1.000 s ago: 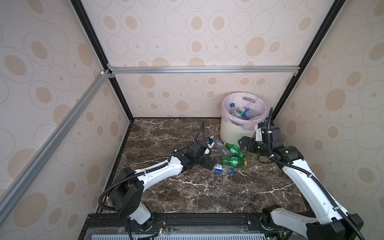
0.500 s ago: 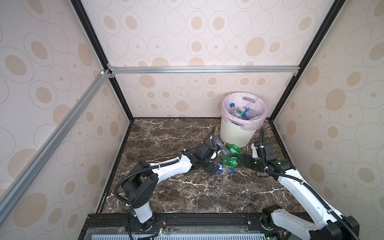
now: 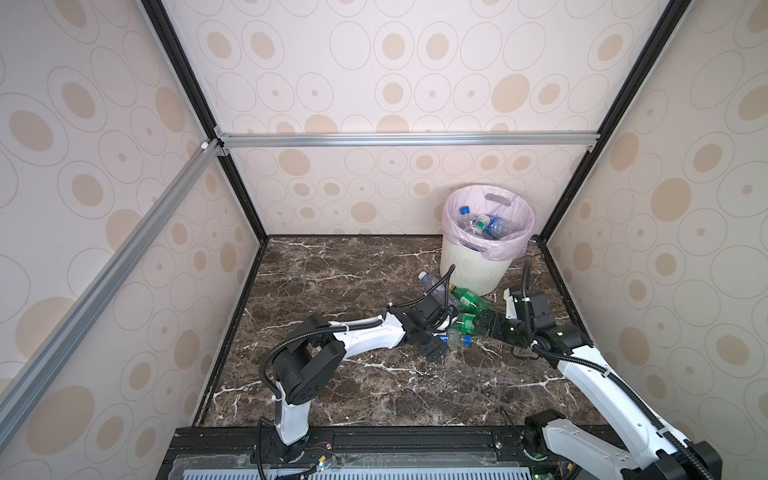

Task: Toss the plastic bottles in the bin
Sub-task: 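Lower both grippers toward the blue-labelled bottle with the blue cap, then close the left gripper on the blue-labelled bottle's body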

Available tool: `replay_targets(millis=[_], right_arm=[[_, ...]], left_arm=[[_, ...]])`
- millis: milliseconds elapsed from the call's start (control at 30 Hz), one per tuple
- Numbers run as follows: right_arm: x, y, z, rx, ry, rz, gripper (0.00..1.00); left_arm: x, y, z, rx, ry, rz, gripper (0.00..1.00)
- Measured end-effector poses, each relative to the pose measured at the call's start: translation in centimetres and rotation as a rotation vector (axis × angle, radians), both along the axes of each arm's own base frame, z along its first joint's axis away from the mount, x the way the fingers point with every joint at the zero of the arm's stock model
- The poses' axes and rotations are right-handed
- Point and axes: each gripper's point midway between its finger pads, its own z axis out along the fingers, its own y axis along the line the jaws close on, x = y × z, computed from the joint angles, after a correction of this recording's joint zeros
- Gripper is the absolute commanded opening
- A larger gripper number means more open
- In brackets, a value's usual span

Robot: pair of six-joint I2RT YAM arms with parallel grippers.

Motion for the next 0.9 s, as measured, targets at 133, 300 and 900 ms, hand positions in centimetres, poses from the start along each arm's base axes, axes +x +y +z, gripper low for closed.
replay_targets(millis=[133,300,900], right_arm=[[-0.1,0.0,0.2,0.004,-0.01,-0.002,1.0],[-0.1,0.0,0.1,0.007,-0.009,-0.006,1.0],[-0.3,-0.1,-1.0,0.012,0.007,-0.017,1.0]], left_arm=[[0.1,0.0,-0.2,0.004,-0.002,0.0,0.91],[0.0,-0.2,-0.1,-0.007,0.003,-0.006,0.87],[-2.9,-0.4,-2.1,-0.022,0.091,-0.049,0.71]])
